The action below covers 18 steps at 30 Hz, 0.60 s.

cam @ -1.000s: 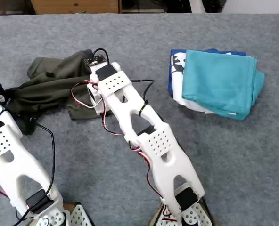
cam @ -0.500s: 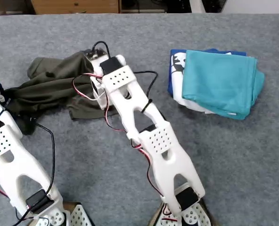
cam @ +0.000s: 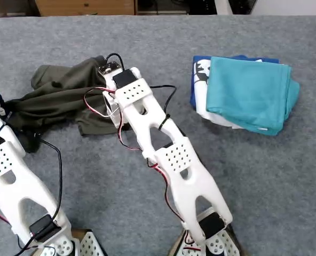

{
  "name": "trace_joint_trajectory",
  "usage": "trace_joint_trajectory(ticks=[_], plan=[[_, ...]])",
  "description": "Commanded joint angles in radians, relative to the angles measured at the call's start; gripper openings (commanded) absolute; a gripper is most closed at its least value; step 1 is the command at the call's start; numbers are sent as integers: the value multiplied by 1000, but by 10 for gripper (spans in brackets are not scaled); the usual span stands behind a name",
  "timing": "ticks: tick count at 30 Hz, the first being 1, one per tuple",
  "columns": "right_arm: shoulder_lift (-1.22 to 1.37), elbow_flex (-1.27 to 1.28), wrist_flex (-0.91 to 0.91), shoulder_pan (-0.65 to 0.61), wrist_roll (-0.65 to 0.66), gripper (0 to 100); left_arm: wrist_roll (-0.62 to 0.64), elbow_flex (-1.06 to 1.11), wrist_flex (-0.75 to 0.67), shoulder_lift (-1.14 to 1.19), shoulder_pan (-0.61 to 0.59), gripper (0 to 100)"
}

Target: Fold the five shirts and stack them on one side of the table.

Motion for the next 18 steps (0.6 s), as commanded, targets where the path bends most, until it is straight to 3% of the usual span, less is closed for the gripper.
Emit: trace_joint_trajectory(ticks=[1,12,18], plan=[[-2,-27,-17,12,8,95,9,-40,5,-13,-26,19],[16,-71,49,13,14,30,9,-40,5,-15,-28,19],[19,-211,49,12,114,2,11,-35,8,-54,-32,20]])
